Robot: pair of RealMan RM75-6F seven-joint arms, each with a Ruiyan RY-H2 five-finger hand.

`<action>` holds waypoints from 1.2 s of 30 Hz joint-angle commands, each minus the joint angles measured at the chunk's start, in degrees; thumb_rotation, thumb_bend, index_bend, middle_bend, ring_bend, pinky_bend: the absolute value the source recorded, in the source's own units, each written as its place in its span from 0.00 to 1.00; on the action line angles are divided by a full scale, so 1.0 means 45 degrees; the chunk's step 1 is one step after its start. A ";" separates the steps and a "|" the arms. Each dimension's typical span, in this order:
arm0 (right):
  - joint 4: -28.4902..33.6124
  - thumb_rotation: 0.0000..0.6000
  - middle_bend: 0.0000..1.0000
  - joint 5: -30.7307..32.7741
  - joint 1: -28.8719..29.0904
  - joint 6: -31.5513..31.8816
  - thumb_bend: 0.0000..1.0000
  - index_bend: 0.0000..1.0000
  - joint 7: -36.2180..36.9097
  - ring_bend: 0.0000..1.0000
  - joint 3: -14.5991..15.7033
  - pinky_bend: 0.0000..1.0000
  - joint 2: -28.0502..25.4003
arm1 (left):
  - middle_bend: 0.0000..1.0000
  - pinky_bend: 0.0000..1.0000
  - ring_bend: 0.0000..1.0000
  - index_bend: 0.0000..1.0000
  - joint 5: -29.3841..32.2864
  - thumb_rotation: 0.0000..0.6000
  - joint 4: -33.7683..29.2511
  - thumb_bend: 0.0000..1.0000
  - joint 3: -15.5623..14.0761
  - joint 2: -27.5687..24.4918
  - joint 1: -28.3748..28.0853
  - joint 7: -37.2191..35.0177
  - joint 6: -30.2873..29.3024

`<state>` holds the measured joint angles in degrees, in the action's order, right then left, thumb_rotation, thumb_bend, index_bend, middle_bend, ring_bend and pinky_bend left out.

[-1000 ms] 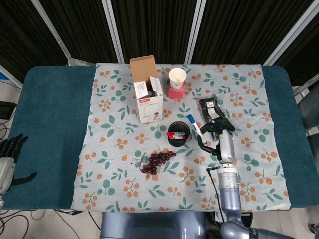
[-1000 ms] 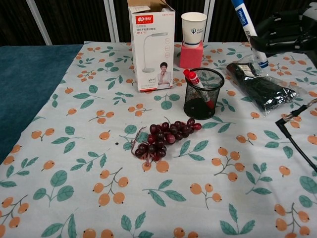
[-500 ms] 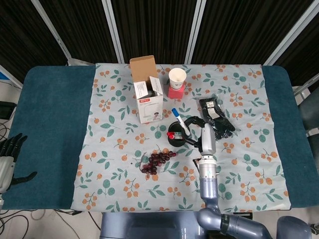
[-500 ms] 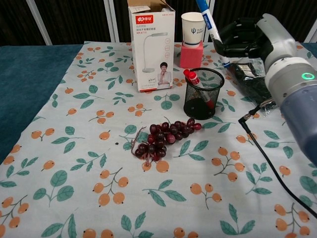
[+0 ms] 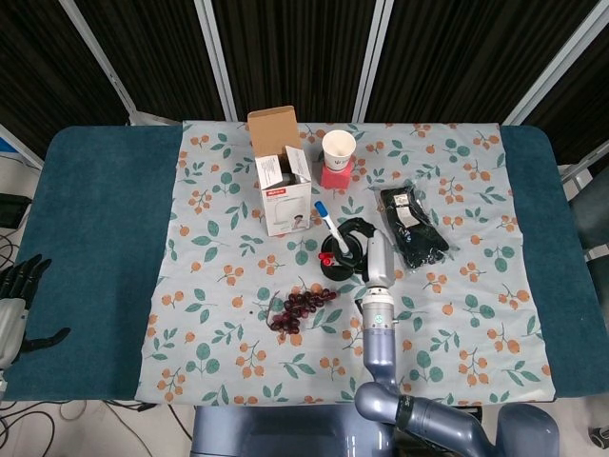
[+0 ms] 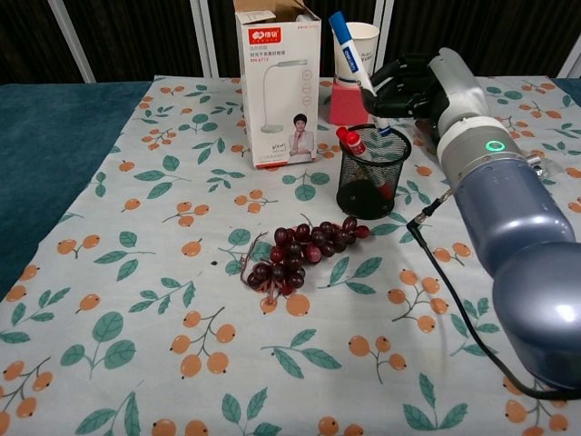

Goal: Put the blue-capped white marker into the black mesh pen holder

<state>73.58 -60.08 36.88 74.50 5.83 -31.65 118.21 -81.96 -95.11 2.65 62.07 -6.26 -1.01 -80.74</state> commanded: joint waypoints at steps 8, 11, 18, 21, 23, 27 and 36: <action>-0.0924 1.00 0.57 0.0378 0.0178 -0.0274 0.49 0.68 0.0332 0.36 -0.0244 0.30 0.0331 | 0.00 0.00 0.00 0.00 0.0107 1.00 -0.0024 0.07 0.0012 -0.0021 -0.0024 0.0034 0.0086; -0.1020 1.00 0.57 0.0435 0.0128 -0.0292 0.49 0.68 0.0420 0.36 -0.0241 0.30 0.0346 | 0.00 0.00 0.00 0.00 0.0117 1.00 -0.0031 0.07 0.0019 -0.0026 -0.0022 0.0031 0.0076; -0.0843 1.00 0.46 0.0472 -0.0157 -0.0228 0.48 0.64 0.0428 0.30 0.0008 0.27 0.0277 | 0.00 0.00 0.00 0.00 0.0084 1.00 -0.0047 0.07 0.0003 -0.0034 -0.0015 0.0031 0.0056; -0.0626 1.00 0.42 0.0493 -0.0304 -0.0213 0.47 0.59 0.0332 0.28 0.0157 0.26 0.0198 | 0.00 0.00 0.00 0.00 0.0072 1.00 -0.0048 0.07 -0.0003 -0.0048 -0.0004 0.0001 0.0037; -0.0380 1.00 0.38 0.0480 -0.0416 -0.0162 0.47 0.55 0.0245 0.26 0.0234 0.25 0.0099 | 0.00 0.00 0.00 0.00 0.0053 1.00 -0.0044 0.07 -0.0012 -0.0058 0.0001 -0.0027 0.0032; 0.0125 1.00 0.34 0.0459 -0.0599 -0.0050 0.47 0.49 0.0015 0.22 0.0338 0.24 -0.0118 | 0.00 0.00 0.00 0.00 -0.0008 1.00 -0.0040 0.07 -0.0041 -0.0067 0.0007 -0.0057 0.0021; 0.1319 1.00 0.32 0.0667 -0.1098 0.0065 0.45 0.47 -0.0379 0.22 0.0537 0.23 -0.0634 | 0.00 0.00 0.00 0.00 -0.0059 1.00 -0.0067 0.07 -0.0066 -0.0086 0.0021 -0.0111 -0.0003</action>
<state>79.01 -57.29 32.30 74.73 4.42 -29.46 115.69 -82.22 -95.40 2.35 61.68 -6.16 -1.51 -80.75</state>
